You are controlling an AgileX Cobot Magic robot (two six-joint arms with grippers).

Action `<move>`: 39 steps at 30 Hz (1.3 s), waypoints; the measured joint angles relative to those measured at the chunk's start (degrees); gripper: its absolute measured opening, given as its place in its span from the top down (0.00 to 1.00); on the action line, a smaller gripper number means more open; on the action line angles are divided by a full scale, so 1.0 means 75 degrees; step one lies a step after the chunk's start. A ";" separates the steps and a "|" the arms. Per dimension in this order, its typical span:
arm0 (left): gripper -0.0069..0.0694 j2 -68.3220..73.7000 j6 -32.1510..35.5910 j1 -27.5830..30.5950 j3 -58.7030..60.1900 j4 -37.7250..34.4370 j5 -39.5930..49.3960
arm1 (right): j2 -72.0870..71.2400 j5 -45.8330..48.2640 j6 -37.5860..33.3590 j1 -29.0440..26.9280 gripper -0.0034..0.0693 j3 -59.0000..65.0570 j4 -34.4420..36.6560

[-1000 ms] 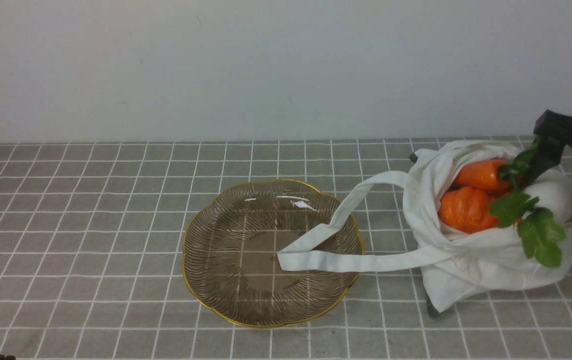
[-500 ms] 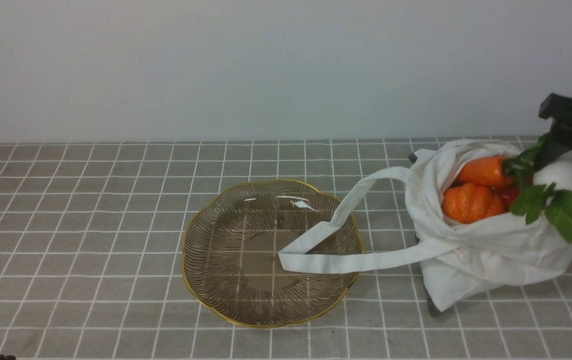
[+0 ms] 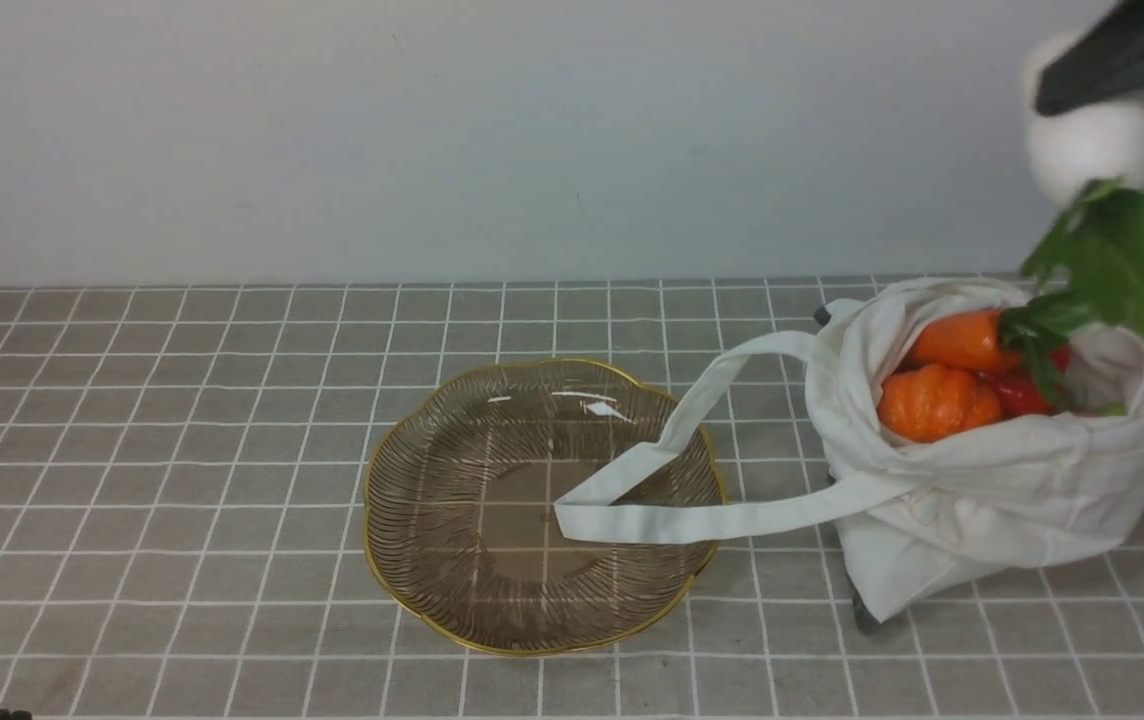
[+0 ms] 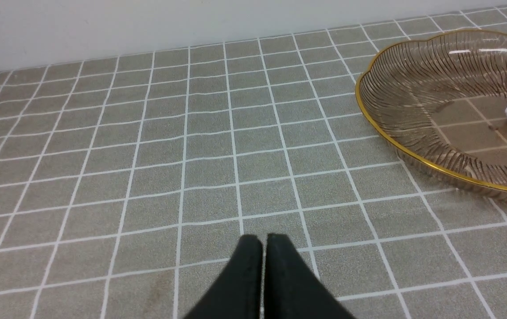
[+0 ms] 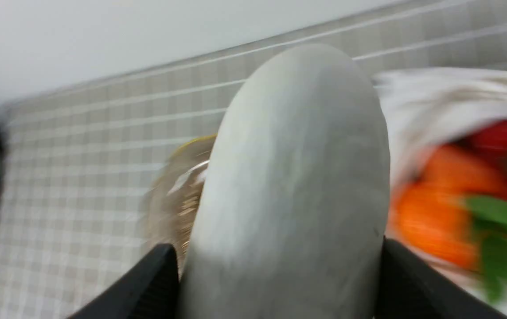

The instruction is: Take vegetables from bag on grey coffee tablecloth place on plate.

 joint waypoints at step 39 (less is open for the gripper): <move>0.92 0.0000 0.0000 0.0000 0.0000 0.0000 0.0000 | 0.4378 0.0140 0.0789 0.4028 0.31 -0.3588 -0.3978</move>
